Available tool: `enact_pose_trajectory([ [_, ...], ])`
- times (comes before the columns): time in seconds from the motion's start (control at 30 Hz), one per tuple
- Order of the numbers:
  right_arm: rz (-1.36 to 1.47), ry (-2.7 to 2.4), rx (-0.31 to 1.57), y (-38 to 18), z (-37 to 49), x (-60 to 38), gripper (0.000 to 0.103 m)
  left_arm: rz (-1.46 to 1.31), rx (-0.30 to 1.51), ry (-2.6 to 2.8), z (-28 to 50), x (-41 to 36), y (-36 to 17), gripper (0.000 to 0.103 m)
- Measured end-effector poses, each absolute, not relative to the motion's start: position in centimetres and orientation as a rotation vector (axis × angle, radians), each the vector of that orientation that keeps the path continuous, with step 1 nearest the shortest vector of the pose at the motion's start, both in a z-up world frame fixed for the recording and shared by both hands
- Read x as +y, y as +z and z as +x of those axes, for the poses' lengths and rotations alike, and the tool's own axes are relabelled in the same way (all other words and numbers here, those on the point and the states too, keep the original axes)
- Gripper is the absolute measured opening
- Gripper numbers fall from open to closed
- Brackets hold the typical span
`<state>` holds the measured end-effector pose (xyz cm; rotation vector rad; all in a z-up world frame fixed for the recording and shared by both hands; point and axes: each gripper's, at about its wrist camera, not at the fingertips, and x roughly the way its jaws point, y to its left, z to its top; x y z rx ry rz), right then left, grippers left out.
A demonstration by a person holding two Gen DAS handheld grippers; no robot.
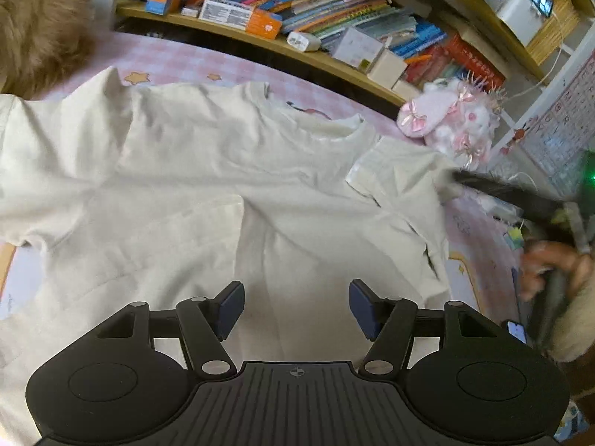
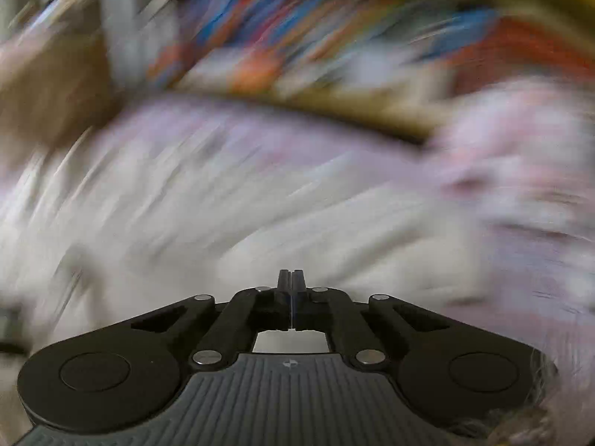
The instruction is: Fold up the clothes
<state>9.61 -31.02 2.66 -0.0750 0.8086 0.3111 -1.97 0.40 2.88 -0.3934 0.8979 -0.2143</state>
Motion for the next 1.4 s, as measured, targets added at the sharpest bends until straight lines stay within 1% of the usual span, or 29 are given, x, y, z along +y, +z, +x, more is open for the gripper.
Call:
enact_pose_trajectory([
  [0.2,0.238,0.005,0.731,4.9,8.0,-40.9,0.001,-0.428,0.861,-0.183,-1.5,2.2,3.2,0.062],
  [0.27,0.299,-0.047,0.710,5.6,7.5,-42.9,0.005,-0.422,0.847,-0.173,-1.0,2.5,3.6,0.062],
  [0.33,0.223,0.064,0.717,5.8,7.3,-40.3,0.008,-0.416,0.816,-0.162,-0.6,2.9,4.2,0.062],
  [0.4,0.147,0.175,0.723,6.1,7.2,-37.7,0.018,-0.404,0.786,-0.152,-0.2,3.2,4.7,0.062],
  [0.43,0.100,0.228,0.720,6.2,7.0,-36.2,0.027,-0.392,0.771,-0.147,-0.1,3.3,5.0,0.062],
  [0.47,0.043,0.279,0.711,6.2,6.9,-34.5,0.032,-0.379,0.759,-0.141,0.1,3.4,5.3,0.062],
  [0.57,-0.123,0.414,0.687,6.1,6.4,-29.2,0.037,-0.356,0.736,-0.130,0.2,3.9,5.5,0.063],
  [0.73,-0.338,0.497,0.665,4.9,6.0,-22.7,0.040,-0.377,0.751,-0.158,0.9,5.1,4.5,0.063],
  [0.9,-0.415,0.442,0.718,3.0,8.6,-19.8,0.040,-0.404,0.775,-0.198,2.1,6.7,3.6,0.063],
  [1.0,-0.425,0.388,0.762,1.8,10.5,-19.3,0.037,-0.410,0.789,-0.229,3.0,7.7,3.3,0.063],
  [1.13,-0.341,0.345,0.840,0.9,12.5,-19.6,0.036,-0.413,0.810,-0.261,4.4,8.8,2.9,0.063],
  [1.17,-0.306,0.334,0.847,0.9,12.6,-20.0,0.022,-0.414,0.812,-0.269,4.8,9.0,2.9,0.063],
  [1.2,-0.272,0.313,0.850,1.2,12.8,-20.5,0.016,-0.412,0.812,-0.275,5.3,9.2,2.9,0.063],
  [1.23,-0.238,0.293,0.852,1.4,12.9,-21.0,0.013,-0.408,0.811,-0.281,5.7,9.4,3.0,0.062],
  [1.4,-0.048,0.017,0.694,6.1,9.5,-28.2,0.012,-0.383,0.767,-0.310,7.7,10.6,4.4,0.063],
])
